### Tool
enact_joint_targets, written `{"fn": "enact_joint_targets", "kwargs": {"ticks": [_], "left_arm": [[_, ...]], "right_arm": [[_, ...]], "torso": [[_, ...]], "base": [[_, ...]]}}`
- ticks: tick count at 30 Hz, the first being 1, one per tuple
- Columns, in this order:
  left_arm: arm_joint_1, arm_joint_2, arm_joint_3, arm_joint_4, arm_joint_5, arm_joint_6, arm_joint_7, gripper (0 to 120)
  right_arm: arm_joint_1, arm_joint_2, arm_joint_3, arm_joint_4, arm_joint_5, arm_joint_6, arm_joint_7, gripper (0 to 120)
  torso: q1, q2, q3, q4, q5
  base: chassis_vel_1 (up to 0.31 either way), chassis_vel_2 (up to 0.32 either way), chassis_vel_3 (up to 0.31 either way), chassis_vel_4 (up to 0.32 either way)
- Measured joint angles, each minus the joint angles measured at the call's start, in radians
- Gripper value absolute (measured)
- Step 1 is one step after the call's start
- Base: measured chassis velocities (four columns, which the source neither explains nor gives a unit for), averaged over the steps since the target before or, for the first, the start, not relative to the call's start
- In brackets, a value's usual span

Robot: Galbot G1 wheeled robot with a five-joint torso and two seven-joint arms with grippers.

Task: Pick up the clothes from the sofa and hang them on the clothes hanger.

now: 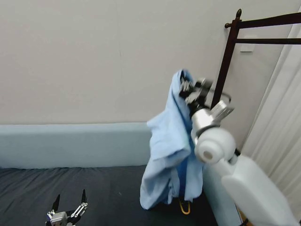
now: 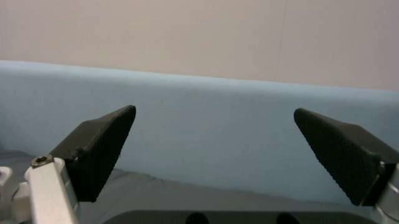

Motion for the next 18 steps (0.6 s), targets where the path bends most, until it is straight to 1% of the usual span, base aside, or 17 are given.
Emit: {"fn": "enact_joint_targets", "kwargs": {"ticks": [2,3,5,6,7,8,9,10,12,13,14,16,18], "left_arm": [[0.003,0.0,0.0,0.002,0.004,-0.001,0.0,100],[0.003,0.0,0.0,0.002,0.004,-0.001,0.0,100],[0.008,0.0,0.0,0.002,0.008,-0.001,-0.001,100],[0.011,0.0,0.0,0.002,0.01,-0.001,0.0,100],[0.013,0.0,-0.001,0.001,0.01,-0.001,0.0,100],[0.013,0.0,-0.001,0.001,0.01,-0.001,0.0,100],[0.015,0.0,-0.003,0.001,0.01,-0.001,0.0,100],[0.017,0.0,-0.005,0.001,0.01,-0.001,0.0,100],[0.02,0.0,-0.009,0.002,0.011,-0.002,-0.001,100],[0.021,-0.001,-0.009,0.003,0.011,-0.005,-0.001,100],[0.021,-0.001,-0.009,0.003,0.011,-0.005,-0.001,100],[0.021,-0.004,-0.009,0.008,0.015,-0.008,-0.001,100],[0.019,-0.01,-0.004,0.011,0.019,-0.01,0.0,100]], "right_arm": [[-0.075,0.034,-0.005,-0.133,-0.12,-0.011,-0.042,0],[-0.075,0.034,-0.005,-0.133,-0.12,-0.011,-0.042,0],[-0.108,0.068,0.001,-0.245,-0.188,-0.051,-0.089,0],[-0.117,0.094,0.006,-0.323,-0.211,-0.089,-0.12,0],[-0.118,0.105,0.006,-0.361,-0.222,-0.104,-0.136,0],[-0.118,0.105,0.006,-0.361,-0.222,-0.104,-0.136,0],[-0.116,0.118,0.007,-0.417,-0.246,-0.118,-0.157,0],[-0.113,0.124,0.007,-0.444,-0.26,-0.121,-0.165,0],[-0.093,0.144,0.008,-0.526,-0.302,-0.108,-0.182,0],[-0.079,0.154,0.01,-0.558,-0.315,-0.091,-0.181,5],[-0.079,0.154,0.01,-0.558,-0.315,-0.091,-0.181,5],[-0.048,0.178,0.008,-0.623,-0.359,-0.005,-0.154,14],[-0.018,0.208,0.01,-0.709,-0.465,0.206,-0.158,23]], "torso": [[0.0,0.0,0.0,0.0003,0.0],[0.0,0.0,0.0,0.0003,0.0],[0.0,0.0,0.0,0.0002,0.0],[0.0,0.0,0.0,0.0003,-0.0001],[0.0,0.0,0.0,0.0003,-0.0001],[0.0,0.0,0.0,0.0003,-0.0001],[0.0,0.0,0.0,0.0005,-0.0001],[0.0,0.0,0.0,0.0004,0.0],[0.0,0.0,0.0,0.0002,-0.0001],[0.0,0.0,0.0,0.0002,-0.0002],[0.0,0.0,0.0,0.0002,-0.0002],[0.0,0.0,0.0,0.0004,-0.0002],[0.0,0.0,0.0,0.0006,-0.0002]], "base": [[0.0,0.0,0.0,0.0],[0.0,0.0,0.0,0.0],[0.0,0.0,0.0,0.0],[0.0,0.0,0.0,0.0],[0.0,0.0,0.0,0.0],[0.0,0.0,0.0,0.0],[0.0,0.0,0.0,0.0],[0.0,0.0,0.0,0.0],[0.0,0.0,0.0,0.0],[0.0,0.0,0.0,0.0],[0.0,0.0,0.0,0.0],[0.0,0.0,0.0,0.0],[0.0,0.0,0.0,0.0]]}}
